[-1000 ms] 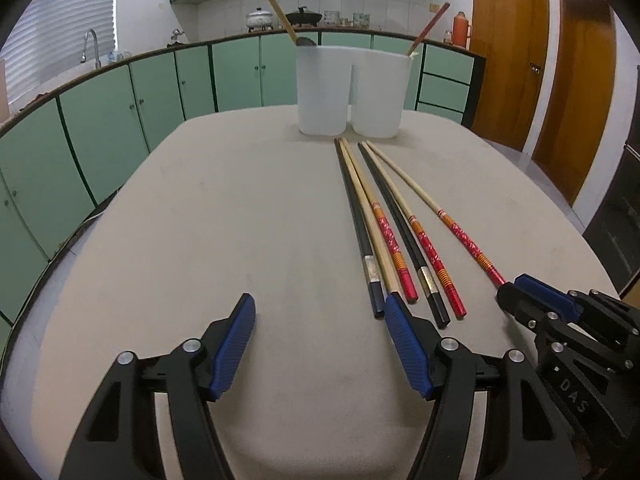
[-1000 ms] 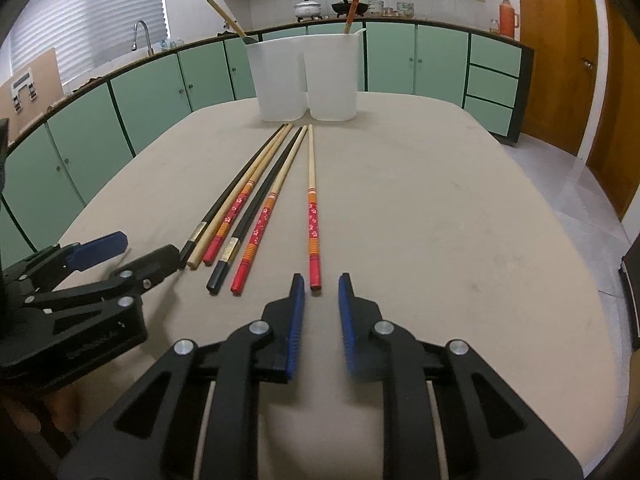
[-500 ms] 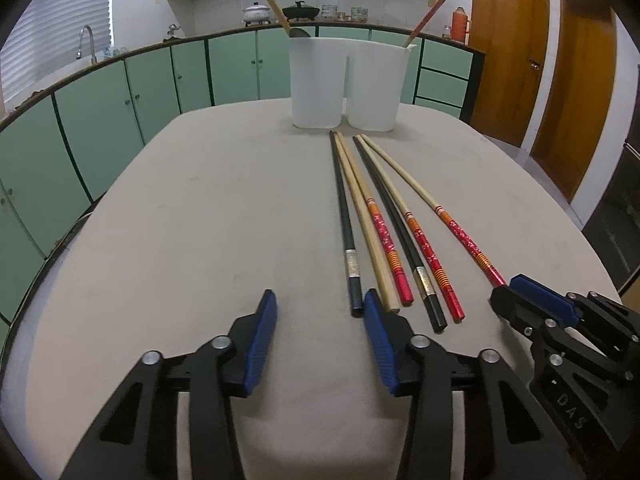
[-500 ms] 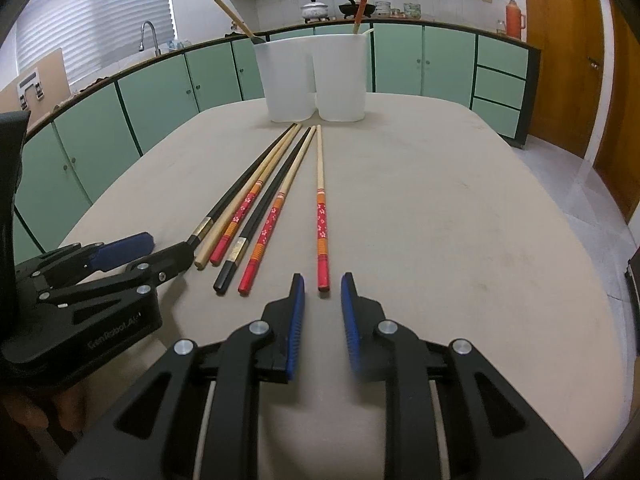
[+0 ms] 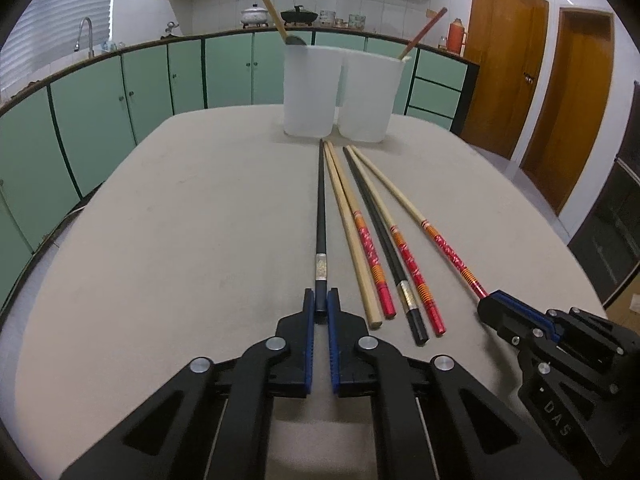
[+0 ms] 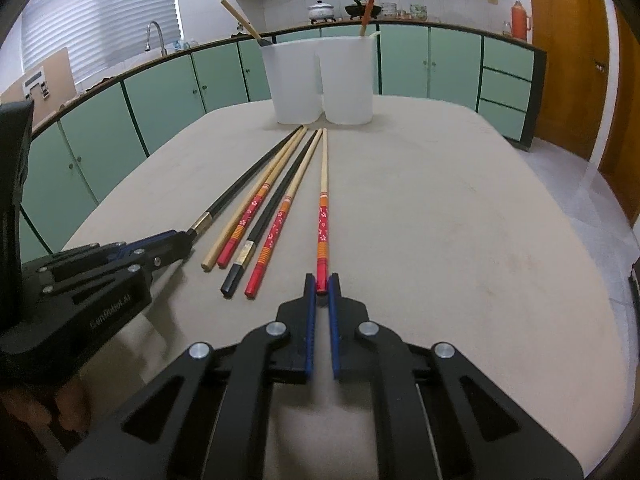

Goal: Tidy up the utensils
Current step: 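Lift both chopsticks and lower them into the white holder with both tools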

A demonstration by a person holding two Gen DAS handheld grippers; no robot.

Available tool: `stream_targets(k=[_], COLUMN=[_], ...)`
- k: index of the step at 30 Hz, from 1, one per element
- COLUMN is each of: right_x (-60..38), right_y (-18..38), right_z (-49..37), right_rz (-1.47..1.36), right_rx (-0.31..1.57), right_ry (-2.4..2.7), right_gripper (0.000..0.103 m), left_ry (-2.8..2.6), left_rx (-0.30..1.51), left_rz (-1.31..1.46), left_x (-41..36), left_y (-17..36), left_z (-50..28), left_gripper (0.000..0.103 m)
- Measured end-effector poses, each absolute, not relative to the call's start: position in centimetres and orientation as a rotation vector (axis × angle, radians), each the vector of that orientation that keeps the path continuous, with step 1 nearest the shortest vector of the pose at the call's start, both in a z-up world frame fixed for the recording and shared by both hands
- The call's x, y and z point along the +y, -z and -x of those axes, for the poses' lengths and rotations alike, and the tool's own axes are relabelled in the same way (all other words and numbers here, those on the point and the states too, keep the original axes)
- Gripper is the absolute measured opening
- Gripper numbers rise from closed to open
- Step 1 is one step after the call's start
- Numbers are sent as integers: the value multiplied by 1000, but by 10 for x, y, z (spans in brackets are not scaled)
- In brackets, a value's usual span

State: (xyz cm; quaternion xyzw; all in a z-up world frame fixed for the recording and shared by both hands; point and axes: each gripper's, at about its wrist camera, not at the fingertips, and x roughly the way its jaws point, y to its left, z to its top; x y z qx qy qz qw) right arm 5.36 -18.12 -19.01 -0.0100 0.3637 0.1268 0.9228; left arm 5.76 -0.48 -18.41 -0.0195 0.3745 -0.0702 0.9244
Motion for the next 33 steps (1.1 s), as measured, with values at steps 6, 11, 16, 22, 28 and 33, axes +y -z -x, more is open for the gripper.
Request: stream_targets(k=[6,11,16,22,28,33], right_x=[-185,-197,-205,-214,-215,-216], right_y=[162,129,91,47,13,-9], right_z=[-47,-48,-54,-77,-113,-142], right_rz=[45,8,-6,-48,-59,-60], right_rx=[675,617,541,476,463,478], right_ry=[-263,-268,-274,-296,-329,-346], right_gripper=[5,5,5,5,5,5], left_ry=[135,142,149,144,153,164], left_rx=[671,585,511,427,418,400], left_rz=[-4,7,34,45,82,108], left_x=[-7,-3,4,9,16,23], left_y=[150,111,73,34,13,-5], left_z=[-46,-43,-49,-71,-102,-118], left_gripper=[6,6,6,6,6,6])
